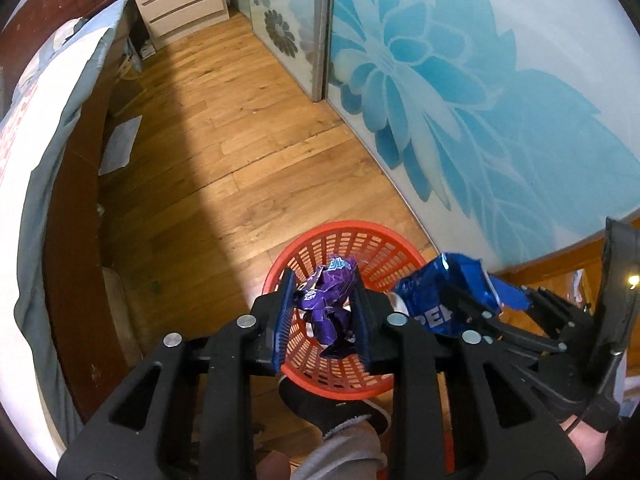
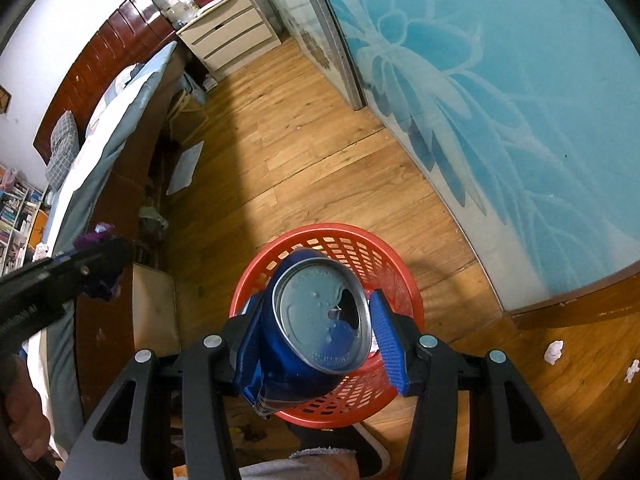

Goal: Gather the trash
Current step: 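Carry can and purple wrapper to the red wastebasket and open both tools, then move both tools back over the trash on the bed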

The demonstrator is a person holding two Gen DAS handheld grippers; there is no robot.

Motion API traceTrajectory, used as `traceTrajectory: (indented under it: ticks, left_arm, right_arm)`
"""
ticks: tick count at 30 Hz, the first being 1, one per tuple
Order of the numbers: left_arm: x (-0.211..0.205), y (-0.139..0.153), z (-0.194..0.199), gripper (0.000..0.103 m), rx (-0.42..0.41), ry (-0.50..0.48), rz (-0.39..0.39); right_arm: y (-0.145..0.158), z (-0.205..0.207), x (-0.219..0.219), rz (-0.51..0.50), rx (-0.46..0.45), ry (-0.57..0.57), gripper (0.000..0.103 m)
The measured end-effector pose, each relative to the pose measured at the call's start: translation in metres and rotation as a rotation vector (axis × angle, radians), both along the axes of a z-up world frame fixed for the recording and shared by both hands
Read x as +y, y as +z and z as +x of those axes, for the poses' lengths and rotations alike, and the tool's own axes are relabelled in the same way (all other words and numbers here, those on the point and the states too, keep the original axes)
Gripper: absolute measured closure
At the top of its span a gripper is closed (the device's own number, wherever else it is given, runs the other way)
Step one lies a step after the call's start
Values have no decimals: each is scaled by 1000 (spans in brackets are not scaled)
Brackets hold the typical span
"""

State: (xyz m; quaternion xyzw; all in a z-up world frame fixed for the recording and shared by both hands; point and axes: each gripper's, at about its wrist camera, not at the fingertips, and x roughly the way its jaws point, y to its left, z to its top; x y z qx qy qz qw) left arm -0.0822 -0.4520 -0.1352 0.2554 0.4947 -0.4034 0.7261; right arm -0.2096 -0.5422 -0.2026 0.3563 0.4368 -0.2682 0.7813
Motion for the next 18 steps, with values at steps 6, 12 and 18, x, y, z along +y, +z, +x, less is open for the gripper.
traceTrajectory:
  ticks: [6, 12, 18]
  left_arm:
    - [3, 10, 6, 36, -1, 43, -43]
    - [13, 8, 13, 34, 10, 76, -46]
    - [56, 32, 33, 34, 0, 204, -116]
  right_arm:
    - [2, -4, -10, -1, 9, -34, 32]
    - [9, 0, -9, -23, -11, -38, 29]
    - [50, 25, 11, -95, -108, 35, 29]
